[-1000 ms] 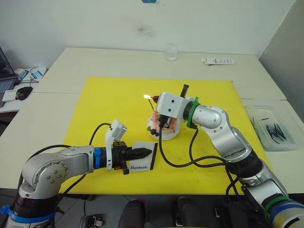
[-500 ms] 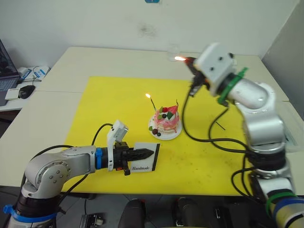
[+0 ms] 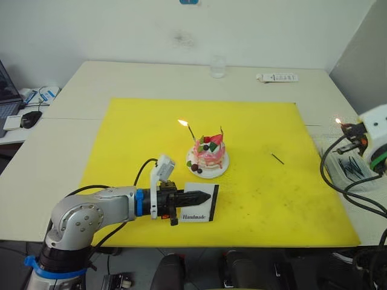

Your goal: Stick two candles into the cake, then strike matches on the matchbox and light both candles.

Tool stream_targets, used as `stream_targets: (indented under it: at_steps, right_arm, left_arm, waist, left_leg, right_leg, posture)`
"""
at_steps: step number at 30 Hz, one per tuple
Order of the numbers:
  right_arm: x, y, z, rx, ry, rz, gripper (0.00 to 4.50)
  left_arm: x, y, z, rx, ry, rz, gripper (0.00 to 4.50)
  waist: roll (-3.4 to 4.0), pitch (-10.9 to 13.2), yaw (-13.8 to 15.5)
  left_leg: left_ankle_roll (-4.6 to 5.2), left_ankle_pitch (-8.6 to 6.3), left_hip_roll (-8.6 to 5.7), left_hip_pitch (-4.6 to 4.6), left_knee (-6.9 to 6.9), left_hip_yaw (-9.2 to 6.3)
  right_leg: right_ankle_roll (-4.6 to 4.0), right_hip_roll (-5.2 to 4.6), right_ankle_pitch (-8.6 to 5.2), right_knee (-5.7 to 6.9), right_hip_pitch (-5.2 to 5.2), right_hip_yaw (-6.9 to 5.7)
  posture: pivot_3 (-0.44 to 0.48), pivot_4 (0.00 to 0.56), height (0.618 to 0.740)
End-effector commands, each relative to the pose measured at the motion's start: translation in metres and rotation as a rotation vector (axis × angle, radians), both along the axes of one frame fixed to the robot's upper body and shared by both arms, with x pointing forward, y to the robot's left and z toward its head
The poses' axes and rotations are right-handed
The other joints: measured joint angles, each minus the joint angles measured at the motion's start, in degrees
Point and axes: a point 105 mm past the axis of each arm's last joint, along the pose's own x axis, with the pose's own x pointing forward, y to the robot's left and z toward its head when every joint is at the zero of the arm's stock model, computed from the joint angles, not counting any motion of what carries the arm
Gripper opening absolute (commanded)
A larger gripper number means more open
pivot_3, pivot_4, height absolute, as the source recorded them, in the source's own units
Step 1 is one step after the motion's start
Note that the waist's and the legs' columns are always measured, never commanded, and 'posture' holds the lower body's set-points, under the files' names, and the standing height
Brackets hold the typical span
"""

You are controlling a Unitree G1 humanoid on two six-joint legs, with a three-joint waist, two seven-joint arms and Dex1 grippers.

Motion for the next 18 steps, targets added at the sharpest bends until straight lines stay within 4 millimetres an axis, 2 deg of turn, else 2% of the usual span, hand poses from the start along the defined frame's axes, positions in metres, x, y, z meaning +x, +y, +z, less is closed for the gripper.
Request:
stream_targets:
  at_steps: [1,4,7,14,16,17,18]
  right_arm:
    - [-0.007,-0.025,-0.006,0.015,-0.007,-0.122,0.03]
    - [-0.006,-0.033,-0.015,0.029,0.006,-0.172,0.03]
    - [0.0,-0.033,-0.019,0.066,0.001,-0.181,0.68]
    - [0.003,-0.031,0.003,0.094,-0.092,-0.192,3.3]
    - [0.002,-0.027,0.017,0.075,-0.138,-0.166,4.06]
    - [0.002,-0.025,0.022,0.069,-0.153,-0.154,4.38]
    - [0.002,-0.018,0.03,0.071,-0.184,-0.111,4.48]
  left_arm:
    - [-0.003,-0.003,0.006,-0.016,-0.028,-0.013,0.0]
    - [-0.004,-0.003,0.005,-0.015,-0.025,-0.007,0.0]
    - [-0.004,-0.002,0.004,-0.013,-0.023,0.002,0.0]
    - [-0.003,0.0,0.002,-0.007,-0.026,0.016,0.0]
    - [-0.003,0.0,0.002,-0.005,-0.027,0.016,0.0]
    - [-0.003,0.0,0.002,-0.005,-0.027,0.016,0.0]
    - [-0.002,0.0,0.002,-0.005,-0.029,0.019,0.0]
  waist:
    - [0.01,0.0,-0.1]
    - [0.05,0.0,-0.4]
    - [0.06,0.0,-0.4]
    - [0.09,0.0,-0.3]
    - [0.09,0.0,-0.3]
    - [0.09,0.0,-0.3]
    - [0.09,0.0,-0.3]
  left_leg:
    - [0.0,0.0,-0.01,0.0,0.01,0.01]
    - [0.0,0.0,-0.02,0.02,0.01,0.09]
    - [0.0,0.0,-0.02,0.02,0.01,0.09]
    - [0.0,0.0,-0.03,0.01,0.0,0.07]
    - [0.0,0.0,-0.03,-0.01,0.0,0.07]
    - [0.0,0.0,-0.03,-0.01,0.0,0.07]
    - [0.0,0.0,-0.03,-0.01,0.0,0.08]
  right_leg:
    - [0.0,0.0,0.0,0.0,0.01,0.02]
    - [0.01,0.01,0.0,-0.01,0.01,0.1]
    - [0.02,0.1,0.0,-0.01,0.01,0.1]
    - [0.03,0.13,-0.01,-0.02,0.02,0.08]
    - [0.03,0.13,-0.01,-0.04,0.01,0.08]
    - [0.03,0.13,-0.01,-0.04,0.01,0.08]
    - [0.03,0.13,-0.01,-0.04,0.01,0.08]
  posture:
    - [0.0,0.15,0.74]
    - [0.0,0.15,0.74]
    - [0.0,0.15,0.74]
    - [0.0,0.15,0.74]
    - [0.0,0.15,0.74]
    - [0.0,0.15,0.74]
    - [0.0,0.15,0.74]
